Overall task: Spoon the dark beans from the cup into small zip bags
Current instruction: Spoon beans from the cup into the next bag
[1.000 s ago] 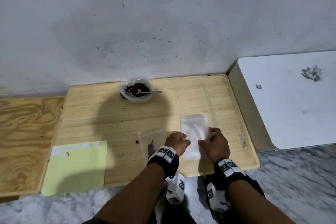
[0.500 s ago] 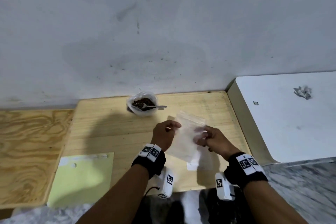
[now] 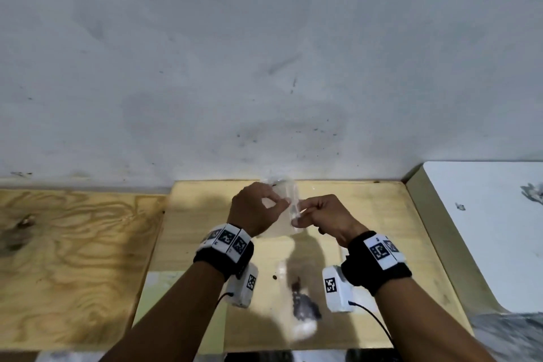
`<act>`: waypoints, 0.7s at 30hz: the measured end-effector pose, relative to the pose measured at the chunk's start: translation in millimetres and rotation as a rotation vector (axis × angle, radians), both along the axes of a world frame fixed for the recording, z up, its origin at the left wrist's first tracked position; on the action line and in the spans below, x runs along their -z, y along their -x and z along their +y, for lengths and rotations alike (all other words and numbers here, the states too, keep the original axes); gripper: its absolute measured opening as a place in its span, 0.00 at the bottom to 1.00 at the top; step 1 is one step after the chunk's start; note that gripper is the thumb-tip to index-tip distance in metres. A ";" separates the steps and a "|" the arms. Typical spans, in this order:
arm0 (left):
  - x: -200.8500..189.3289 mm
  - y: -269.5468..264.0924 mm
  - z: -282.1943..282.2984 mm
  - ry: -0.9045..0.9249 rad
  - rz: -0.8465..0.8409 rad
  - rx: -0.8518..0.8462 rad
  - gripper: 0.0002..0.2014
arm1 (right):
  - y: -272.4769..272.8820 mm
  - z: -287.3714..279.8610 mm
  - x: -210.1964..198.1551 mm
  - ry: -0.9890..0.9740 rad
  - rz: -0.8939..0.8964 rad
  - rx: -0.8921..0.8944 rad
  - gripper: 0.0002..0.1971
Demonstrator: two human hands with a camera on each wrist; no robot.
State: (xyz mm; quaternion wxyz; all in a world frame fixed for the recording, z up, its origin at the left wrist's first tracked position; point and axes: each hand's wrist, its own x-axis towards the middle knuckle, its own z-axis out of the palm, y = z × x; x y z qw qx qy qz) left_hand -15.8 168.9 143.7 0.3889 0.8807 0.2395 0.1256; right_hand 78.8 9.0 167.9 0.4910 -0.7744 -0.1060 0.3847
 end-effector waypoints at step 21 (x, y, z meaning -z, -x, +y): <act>-11.8 -8.6 77.6 0.278 0.176 0.008 0.16 | 8.4 104.1 4.6 0.029 -0.143 0.074 0.12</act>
